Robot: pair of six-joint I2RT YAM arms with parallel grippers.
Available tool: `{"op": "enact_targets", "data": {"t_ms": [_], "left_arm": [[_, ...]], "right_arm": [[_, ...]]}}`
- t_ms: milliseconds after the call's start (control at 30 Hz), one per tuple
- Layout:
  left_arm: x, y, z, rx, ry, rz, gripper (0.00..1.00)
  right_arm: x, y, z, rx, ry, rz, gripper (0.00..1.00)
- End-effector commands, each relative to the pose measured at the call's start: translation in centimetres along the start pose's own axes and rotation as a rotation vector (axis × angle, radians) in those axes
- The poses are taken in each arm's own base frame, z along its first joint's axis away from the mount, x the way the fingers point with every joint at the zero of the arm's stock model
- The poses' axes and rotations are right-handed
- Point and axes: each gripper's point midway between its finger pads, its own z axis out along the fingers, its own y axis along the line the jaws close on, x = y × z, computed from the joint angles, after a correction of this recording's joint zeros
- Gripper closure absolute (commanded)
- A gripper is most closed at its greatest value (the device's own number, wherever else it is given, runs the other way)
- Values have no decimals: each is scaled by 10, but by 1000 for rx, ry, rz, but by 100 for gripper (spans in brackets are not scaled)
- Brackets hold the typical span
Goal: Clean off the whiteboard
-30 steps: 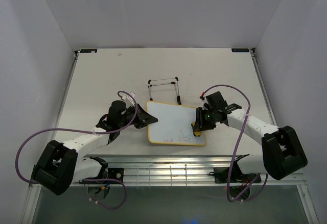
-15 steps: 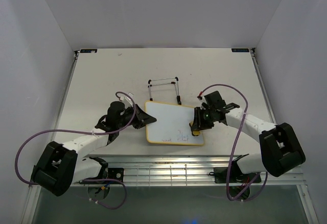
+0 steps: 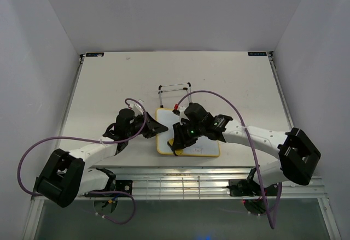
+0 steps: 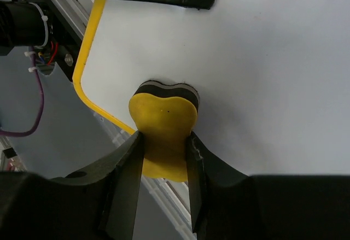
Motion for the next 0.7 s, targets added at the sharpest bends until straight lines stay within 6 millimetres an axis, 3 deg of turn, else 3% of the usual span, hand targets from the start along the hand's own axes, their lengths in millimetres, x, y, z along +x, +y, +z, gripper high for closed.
{"op": "enact_targets", "data": {"t_ms": [0, 33, 67, 100, 167, 200, 400, 567, 633, 667], "left_arm": [[-15, -5, 4, -1, -73, 108, 100], [-14, -6, 4, 0, -71, 108, 100], [-14, -6, 3, 2, -71, 107, 100], [-14, -6, 2, 3, -72, 108, 100], [-14, -6, 2, 3, -74, 110, 100], [-14, -7, 1, 6, -77, 111, 100], [-13, -6, 0, 4, -74, 93, 100], [-12, -6, -1, 1, -76, 93, 100], [-12, -4, -1, -4, -76, 83, 100], [-11, -3, -1, -7, -76, 78, 100]], "right_arm": [[28, -40, 7, 139, 69, 78, 92], [30, -48, 0, 155, 54, 98, 92], [51, -65, -3, 197, 90, 143, 92], [54, -85, -11, 258, 73, 180, 92], [64, -104, -26, 332, 52, 219, 92], [82, -123, -34, 392, 71, 273, 92], [110, -160, -59, 497, 38, 404, 92], [105, -160, -60, 473, -1, 417, 92], [94, -136, -50, 361, -24, 376, 92], [75, -122, -46, 313, -78, 360, 92]]}}
